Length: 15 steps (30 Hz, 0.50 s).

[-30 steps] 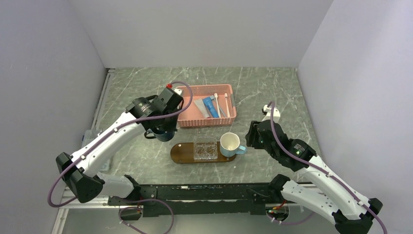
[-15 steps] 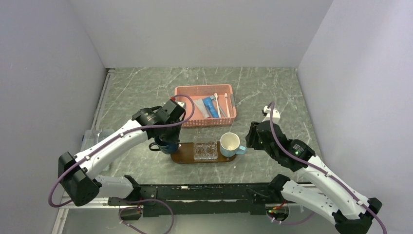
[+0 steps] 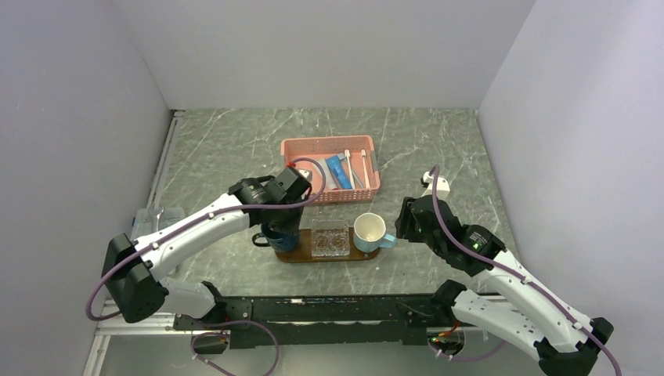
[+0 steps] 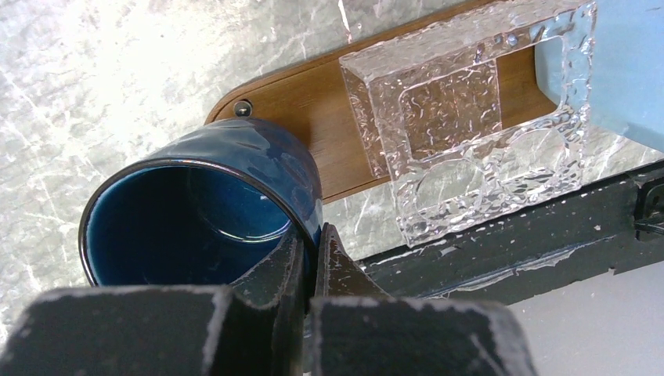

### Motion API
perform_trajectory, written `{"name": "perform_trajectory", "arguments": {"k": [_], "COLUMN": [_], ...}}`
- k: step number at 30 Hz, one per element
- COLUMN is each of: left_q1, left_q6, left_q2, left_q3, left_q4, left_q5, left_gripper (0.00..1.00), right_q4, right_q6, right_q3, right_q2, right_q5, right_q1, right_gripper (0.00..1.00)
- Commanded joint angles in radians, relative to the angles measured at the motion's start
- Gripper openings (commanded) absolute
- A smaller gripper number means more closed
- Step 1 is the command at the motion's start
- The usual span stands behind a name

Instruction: Prepare toiletry sets of a toothbrush and toothpaste on the tray

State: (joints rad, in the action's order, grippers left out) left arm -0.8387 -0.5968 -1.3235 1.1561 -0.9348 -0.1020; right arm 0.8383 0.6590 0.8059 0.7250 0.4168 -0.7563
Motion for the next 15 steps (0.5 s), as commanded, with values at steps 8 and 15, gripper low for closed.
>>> {"name": "perform_trajectory", "arguments": {"k": [8,15], "left_q1": [-0.042,-0.055], "left_q6": [-0.027,-0.029], "left_q2": [-0.058,-0.083], "left_q3": [0.014,0.006], "left_q4": [0.064,0.078], "left_q5": [-0.026,-0.02], "left_gripper": [0.0,0.0], "right_q4": [-0.007,-0.013], "right_q6": [0.007,0.004], "right_q3": [0.0,-0.005], "right_q2": [-0.015,-0.013], "right_q5": [0.016,0.013], "right_q1": [-0.002,-0.003], "right_gripper": [0.49,0.49]}}
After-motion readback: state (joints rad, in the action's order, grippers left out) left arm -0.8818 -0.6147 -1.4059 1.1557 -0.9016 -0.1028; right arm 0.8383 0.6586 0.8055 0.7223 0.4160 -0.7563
